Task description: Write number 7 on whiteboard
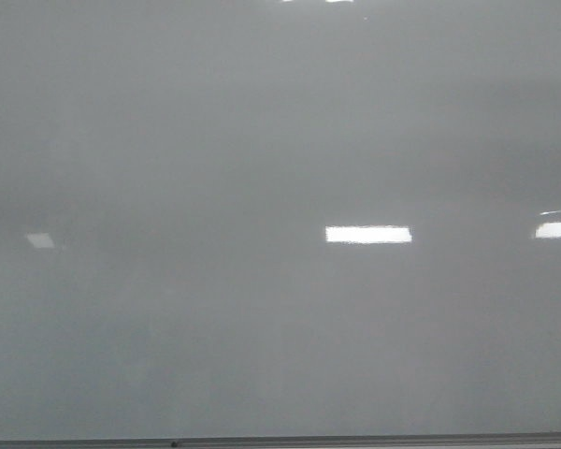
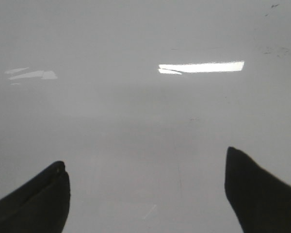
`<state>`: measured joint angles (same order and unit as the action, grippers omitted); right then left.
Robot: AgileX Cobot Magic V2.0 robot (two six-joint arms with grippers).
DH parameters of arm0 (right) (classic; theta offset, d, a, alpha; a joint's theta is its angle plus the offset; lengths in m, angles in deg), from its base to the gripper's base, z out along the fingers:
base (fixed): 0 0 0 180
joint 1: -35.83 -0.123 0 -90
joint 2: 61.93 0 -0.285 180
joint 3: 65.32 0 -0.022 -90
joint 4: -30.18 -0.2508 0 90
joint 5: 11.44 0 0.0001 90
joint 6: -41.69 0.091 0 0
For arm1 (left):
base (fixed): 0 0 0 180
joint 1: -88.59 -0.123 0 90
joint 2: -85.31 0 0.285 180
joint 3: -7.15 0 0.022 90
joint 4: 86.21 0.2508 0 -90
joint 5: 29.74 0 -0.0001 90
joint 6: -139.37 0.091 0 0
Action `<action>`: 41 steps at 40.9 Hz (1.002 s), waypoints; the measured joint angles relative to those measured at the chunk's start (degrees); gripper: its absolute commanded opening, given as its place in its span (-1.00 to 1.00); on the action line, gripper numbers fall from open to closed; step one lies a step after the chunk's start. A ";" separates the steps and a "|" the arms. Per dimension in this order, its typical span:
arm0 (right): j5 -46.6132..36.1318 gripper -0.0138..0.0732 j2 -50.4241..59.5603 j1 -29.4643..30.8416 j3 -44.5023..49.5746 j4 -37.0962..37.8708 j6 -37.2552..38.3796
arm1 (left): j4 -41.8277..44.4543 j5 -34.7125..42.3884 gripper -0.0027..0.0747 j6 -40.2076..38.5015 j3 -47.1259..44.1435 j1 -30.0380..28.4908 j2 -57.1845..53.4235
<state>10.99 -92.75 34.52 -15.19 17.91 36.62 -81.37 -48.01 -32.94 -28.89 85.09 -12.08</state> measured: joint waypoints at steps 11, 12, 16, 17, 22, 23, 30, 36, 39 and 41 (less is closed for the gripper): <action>0.00 0.84 0.00 0.00 0.00 0.00 0.00 | 0.24 10.44 0.66 -0.08 0.22 -1.77 5.87; 0.00 0.84 0.00 0.00 0.00 0.00 0.00 | 0.24 11.41 0.66 -0.08 0.22 -1.77 6.29; 0.00 0.84 0.00 0.00 0.00 0.00 0.00 | 0.24 14.62 0.66 -0.08 0.33 -1.77 7.91; 0.00 0.84 0.00 0.00 0.00 0.00 0.00 | 0.24 14.96 0.66 -0.08 0.33 -1.77 8.27; 0.00 0.84 0.00 0.00 0.00 0.00 0.00 | 0.37 15.94 0.65 -0.08 0.44 -1.77 9.29; -0.03 0.84 0.00 0.00 0.00 0.00 0.00 | 0.37 15.94 0.63 -0.08 0.44 -1.77 9.29; -0.48 0.84 0.00 0.00 0.00 0.00 0.00 | 0.37 15.58 0.22 -0.08 0.44 -1.77 9.40; -0.61 0.84 0.00 0.00 0.00 0.00 0.02 | 0.37 14.76 -0.28 -0.08 0.44 -1.77 9.52; -0.61 0.84 0.00 0.00 0.00 0.00 0.02 | 0.37 14.53 -0.51 -0.08 0.44 -1.77 9.63; -0.61 0.84 0.00 0.00 0.00 0.00 0.02 | 0.37 14.40 -0.68 -0.08 0.44 -1.77 9.71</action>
<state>10.38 -92.75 34.52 -15.19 17.91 36.64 -81.00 -33.61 -33.03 -28.45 83.31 -2.38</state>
